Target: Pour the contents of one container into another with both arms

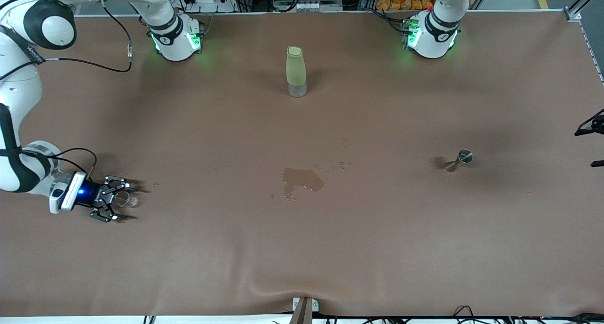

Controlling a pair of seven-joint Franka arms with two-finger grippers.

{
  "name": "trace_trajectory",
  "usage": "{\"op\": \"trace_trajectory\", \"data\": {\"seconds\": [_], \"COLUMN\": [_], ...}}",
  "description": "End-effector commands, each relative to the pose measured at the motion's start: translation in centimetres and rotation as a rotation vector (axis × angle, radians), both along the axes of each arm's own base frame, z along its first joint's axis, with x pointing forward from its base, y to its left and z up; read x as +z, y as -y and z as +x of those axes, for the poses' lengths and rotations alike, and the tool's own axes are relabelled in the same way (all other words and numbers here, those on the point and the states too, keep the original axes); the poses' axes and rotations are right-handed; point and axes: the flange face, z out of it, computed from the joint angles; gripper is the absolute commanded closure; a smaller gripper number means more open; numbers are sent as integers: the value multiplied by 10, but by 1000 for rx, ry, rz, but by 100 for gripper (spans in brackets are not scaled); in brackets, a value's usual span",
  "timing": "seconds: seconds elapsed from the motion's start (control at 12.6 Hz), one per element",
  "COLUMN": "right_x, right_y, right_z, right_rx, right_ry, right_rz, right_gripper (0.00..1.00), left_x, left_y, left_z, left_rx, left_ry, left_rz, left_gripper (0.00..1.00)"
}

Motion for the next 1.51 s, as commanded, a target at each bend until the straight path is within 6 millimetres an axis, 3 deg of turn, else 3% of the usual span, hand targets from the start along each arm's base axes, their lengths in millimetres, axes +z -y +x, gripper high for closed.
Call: {"op": "trace_trajectory", "data": {"seconds": [0.0, 0.32, 0.4, 0.55, 0.71, 1.03, 1.35, 1.43], "right_x": [40, 83, 95, 122, 163, 251, 324, 344], "right_y": [7, 3, -1, -23, -51, -82, -115, -122], "right_z": [7, 15, 19, 30, 43, 49, 16, 5], "right_rx": [26, 42, 43, 45, 44, 3, -75, -105], "right_ry": [-51, -94, -102, -171, -222, -269, -334, -357], "right_rz": [-13, -37, -48, -79, -128, -244, -371, -423], "right_gripper": [0, 0, 0, 0, 0, 0, 0, 0], "left_x": [40, 99, 116, 134, 148, 157, 157, 156], "left_y": [38, 107, 114, 145, 156, 179, 205, 203], "left_z": [-3, -10, -17, -22, -37, -50, -54, -53], "left_rx": [41, 118, 177, 255, 353, 591, 808, 820], "left_ry": [3, 43, 59, 60, 41, -45, -121, -119], "left_rz": [146, 259, 263, 269, 283, 289, 328, 339], "left_gripper": [0, 0, 0, 0, 0, 0, 0, 0]}}
